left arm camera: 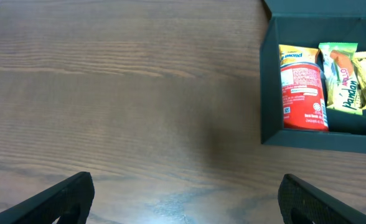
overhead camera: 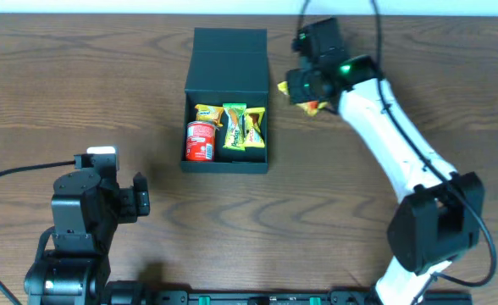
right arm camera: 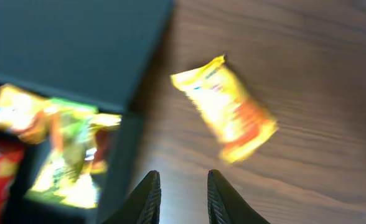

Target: Pack container

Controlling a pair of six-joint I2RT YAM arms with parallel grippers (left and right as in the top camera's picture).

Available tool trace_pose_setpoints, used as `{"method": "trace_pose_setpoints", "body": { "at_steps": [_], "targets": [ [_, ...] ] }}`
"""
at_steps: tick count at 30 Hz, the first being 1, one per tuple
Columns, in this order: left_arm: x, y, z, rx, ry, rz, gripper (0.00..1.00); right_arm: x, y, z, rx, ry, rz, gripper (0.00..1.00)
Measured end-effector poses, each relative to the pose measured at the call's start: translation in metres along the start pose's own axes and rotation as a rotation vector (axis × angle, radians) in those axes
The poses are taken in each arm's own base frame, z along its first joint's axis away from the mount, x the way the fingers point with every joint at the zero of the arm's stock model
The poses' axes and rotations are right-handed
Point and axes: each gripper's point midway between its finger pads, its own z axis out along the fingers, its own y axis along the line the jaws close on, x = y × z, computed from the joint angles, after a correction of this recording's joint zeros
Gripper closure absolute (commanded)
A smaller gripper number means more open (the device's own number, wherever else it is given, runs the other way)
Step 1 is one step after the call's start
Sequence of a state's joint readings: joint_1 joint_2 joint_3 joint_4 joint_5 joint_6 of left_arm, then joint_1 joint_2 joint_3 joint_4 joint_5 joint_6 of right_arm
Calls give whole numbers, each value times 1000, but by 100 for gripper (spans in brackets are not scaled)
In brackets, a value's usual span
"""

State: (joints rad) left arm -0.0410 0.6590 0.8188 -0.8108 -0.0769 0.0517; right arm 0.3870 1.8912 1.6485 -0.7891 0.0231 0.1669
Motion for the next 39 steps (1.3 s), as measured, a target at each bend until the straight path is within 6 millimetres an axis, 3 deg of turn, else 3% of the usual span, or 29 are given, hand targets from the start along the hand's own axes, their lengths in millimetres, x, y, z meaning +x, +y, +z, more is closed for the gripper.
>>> {"method": "trace_pose_setpoints", "body": {
  "at_steps": [3, 5, 8, 11, 15, 20, 23, 30, 33, 35, 39],
  "targets": [
    [0, 0, 0, -2, 0, 0, 4, 6, 28, -1, -30, 7, -54, 68],
    [0, 0, 0, -2, 0, 0, 5, 7, 30, -1, -22, 5, -62, 61],
    [0, 0, 0, -2, 0, 0, 4, 4, 18, -1, 22, -2, -30, 50],
    [0, 0, 0, -2, 0, 0, 5, 3, -3, -1, 84, -7, 96, 48],
    [0, 0, 0, -2, 0, 0, 4, 0, -31, -2, 161, -39, 414, 48],
    [0, 3, 0, -17, 0, 0, 5, -12, -40, -4, 184, -131, 694, 43],
    [0, 6, 0, -35, -1, 0, 5, -32, -39, -6, 164, -200, 616, 29],
    [0, 7, 0, -43, -1, 0, 5, -27, -56, -6, 224, -140, 259, 9],
    [0, 7, 0, -43, -1, 0, 4, -21, -84, -7, 248, -86, 122, 7],
    [0, 7, 0, -43, -1, 0, 4, -18, -109, -8, 257, -55, 56, 2],
    [0, 7, 0, -43, 0, 0, 5, -13, -165, -13, 231, -30, -50, 1]
  ]
}}
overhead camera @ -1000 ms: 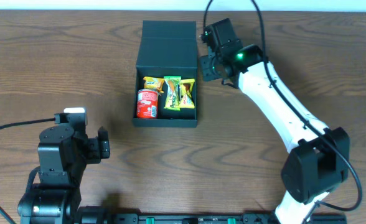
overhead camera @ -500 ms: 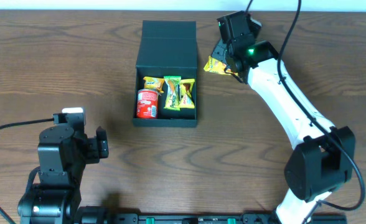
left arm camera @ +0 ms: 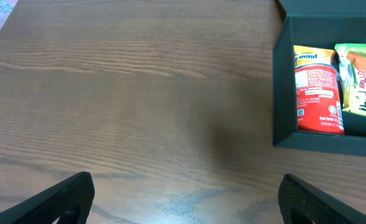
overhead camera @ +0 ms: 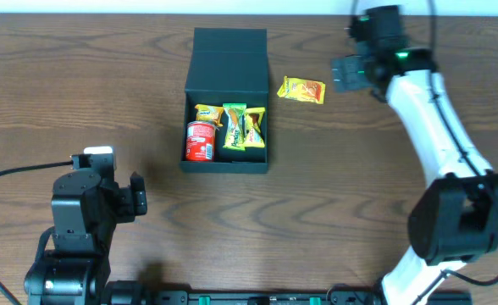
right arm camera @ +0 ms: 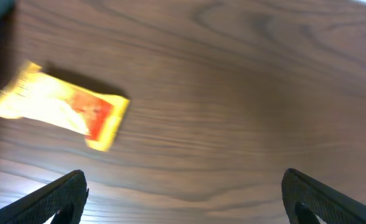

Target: Pack container

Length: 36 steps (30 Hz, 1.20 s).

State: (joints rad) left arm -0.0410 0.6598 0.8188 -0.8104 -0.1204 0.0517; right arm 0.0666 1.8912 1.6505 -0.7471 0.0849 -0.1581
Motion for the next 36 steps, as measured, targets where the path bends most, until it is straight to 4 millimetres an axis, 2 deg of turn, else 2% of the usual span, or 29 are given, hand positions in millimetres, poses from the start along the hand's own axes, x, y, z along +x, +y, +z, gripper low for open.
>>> {"method": "trace_pose_setpoints", "body": {
  "at_steps": [2, 5, 11, 13, 16, 19, 21, 24, 30, 33, 36],
  "targets": [
    [0, 0, 1, 0, 4, 1, 5, 1, -22, 2, -26, -18, -50, 1],
    [1, -1, 3, 0, 15, -2, 5, -2, -42, 2, -43, -56, -105, 1],
    [2, -1, 4, 0, 20, -16, 5, -2, -61, 2, -24, -76, -150, 1],
    [2, -1, 4, 0, 20, -19, 5, 12, -63, 1, -17, -13, -133, 1],
    [2, -1, 4, 0, 20, -22, 5, 27, -54, 1, -81, 36, -124, 1],
    [2, -1, 4, 0, 20, -22, 5, 34, -24, -5, -248, 10, -377, 1],
    [2, -1, 4, 0, 20, -22, 5, 26, -15, -6, -289, -54, -514, 1],
    [0, -1, 4, 0, 13, -24, 4, 23, -13, -4, -301, -83, -597, 1],
    [-7, -1, 4, 1, -14, -57, 5, 22, -9, 29, -325, -104, -680, 1],
    [-7, -1, 4, 2, -15, -85, 5, 10, -8, 44, -345, -131, -691, 1],
    [-7, -1, 4, 3, -16, -102, 5, -22, -9, 48, -347, -206, -708, 1]
  ]
}}
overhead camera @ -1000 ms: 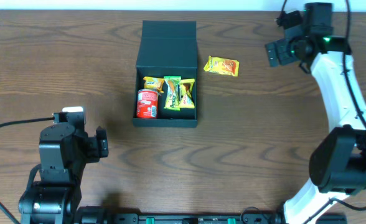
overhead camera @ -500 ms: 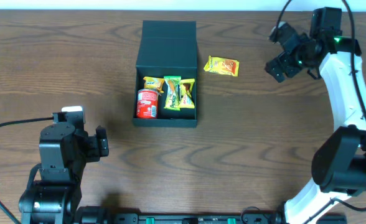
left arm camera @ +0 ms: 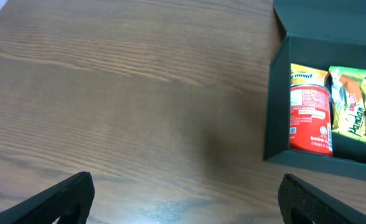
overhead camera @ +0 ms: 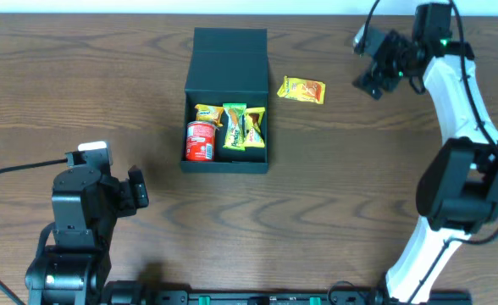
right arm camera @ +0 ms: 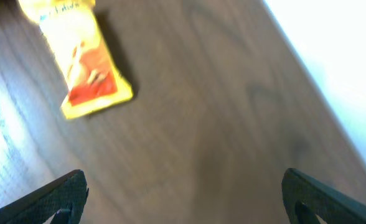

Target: Pack container

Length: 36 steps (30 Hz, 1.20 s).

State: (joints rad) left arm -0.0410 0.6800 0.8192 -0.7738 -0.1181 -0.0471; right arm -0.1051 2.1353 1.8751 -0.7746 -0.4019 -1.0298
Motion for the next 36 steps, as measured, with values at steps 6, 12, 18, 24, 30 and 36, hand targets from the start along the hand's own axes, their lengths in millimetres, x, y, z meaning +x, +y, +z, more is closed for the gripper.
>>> {"method": "trace_pose_setpoints", "body": {
  "at_steps": [6, 12, 18, 24, 30, 36],
  "targets": [
    [0, -2, 0, 10, 1, -8, 5, -34, -24, 11, 7, -79, -40, 1],
    [0, -2, 0, 14, 2, -9, 5, -45, 20, 52, -169, -106, -33, 1],
    [0, -2, 0, 14, 2, -9, 5, -64, 71, 83, -303, -115, -63, 1],
    [1, -4, 0, 23, 4, -9, 5, -66, 96, 107, -367, -115, -74, 1],
    [1, -6, 0, 34, 4, -9, 5, -60, 101, 116, -390, -112, -63, 1],
    [1, -6, 0, 36, 5, -9, 5, -55, 107, 128, -419, -127, -53, 1]
  ]
}}
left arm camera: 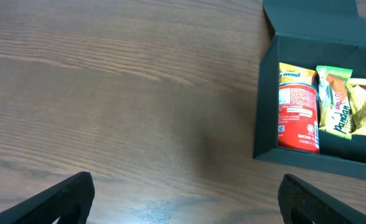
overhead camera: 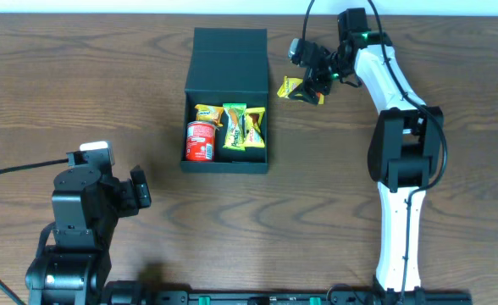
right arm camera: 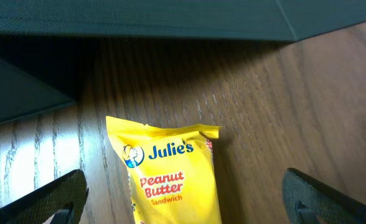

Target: Pack container

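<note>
A dark open box [overhead camera: 226, 102] sits mid-table, its lid flipped back; inside lie a red can [overhead camera: 200, 141] and several yellow and green snack packets [overhead camera: 245, 129]. A yellow Julie's peanut butter sandwich packet [right arm camera: 170, 171] lies on the wood just right of the box [right arm camera: 133, 18], also visible in the overhead view [overhead camera: 298, 89]. My right gripper [overhead camera: 314, 74] hovers over that packet, open, its fingertips [right arm camera: 52, 199] wide on either side of it. My left gripper [overhead camera: 139, 194] is open at the near left, far from the box [left arm camera: 314, 99].
Brown wooden table [overhead camera: 105, 76] with a white strip along its far edge. The right arm's long white link [overhead camera: 393, 110] runs from the near right up to the packet.
My right gripper moved from the far right edge leftwards to just over the yellow packet, still open. The left wrist view shifted slightly; the box and packet have not moved.
At first my right gripper was nearly shut beside the box, over the yellow packet. Then it stood open to the right of the packet, which lay on the wood. It went further out to the far right edge, and now it is back over the packet.
</note>
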Controlling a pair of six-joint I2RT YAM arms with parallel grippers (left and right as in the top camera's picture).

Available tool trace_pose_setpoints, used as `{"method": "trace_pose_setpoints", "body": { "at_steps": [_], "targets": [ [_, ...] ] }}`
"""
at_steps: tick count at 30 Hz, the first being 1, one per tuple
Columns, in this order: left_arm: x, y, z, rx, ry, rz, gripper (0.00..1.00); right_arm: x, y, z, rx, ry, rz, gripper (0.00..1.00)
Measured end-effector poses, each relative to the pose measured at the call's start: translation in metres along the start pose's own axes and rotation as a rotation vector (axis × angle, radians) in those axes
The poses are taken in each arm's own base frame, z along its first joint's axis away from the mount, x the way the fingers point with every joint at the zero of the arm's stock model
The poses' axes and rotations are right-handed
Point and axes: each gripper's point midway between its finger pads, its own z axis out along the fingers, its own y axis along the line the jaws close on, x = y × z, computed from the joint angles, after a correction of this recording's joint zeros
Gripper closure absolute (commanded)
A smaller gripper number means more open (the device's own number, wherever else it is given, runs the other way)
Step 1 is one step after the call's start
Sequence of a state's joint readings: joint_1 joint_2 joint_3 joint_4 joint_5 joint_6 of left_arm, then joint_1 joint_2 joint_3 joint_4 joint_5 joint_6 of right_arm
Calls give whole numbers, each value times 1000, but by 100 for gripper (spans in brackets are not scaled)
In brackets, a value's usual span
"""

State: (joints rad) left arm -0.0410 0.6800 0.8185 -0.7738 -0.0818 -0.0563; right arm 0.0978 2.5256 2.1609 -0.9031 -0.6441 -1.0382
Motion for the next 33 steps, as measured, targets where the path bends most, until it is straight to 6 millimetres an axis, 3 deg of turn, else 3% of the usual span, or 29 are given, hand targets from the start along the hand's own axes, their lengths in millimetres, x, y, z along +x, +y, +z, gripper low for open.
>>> {"method": "trace_pose_setpoints", "body": {
  "at_steps": [8, 16, 22, 26, 33],
  "targets": [
    [0, 0, 0, 0, 0, 0, 5, 8, 4, 9, -29, 1, 20, 1],
    [0, 0, 0, 0, 0, 0, 5, 18, 7, 20, -54, 9, 32, 8],
    [0, 0, 0, 0, -1, 0, 4, 20, 7, 20, -51, 18, 27, 21],
    [0, 0, 0, 0, -1, 0, 4, 21, 6, 20, -48, 23, 23, 42],
    [0, 0, 0, 0, -1, 0, 5, 25, 3, 20, -31, 49, 19, 51]
  ]
}}
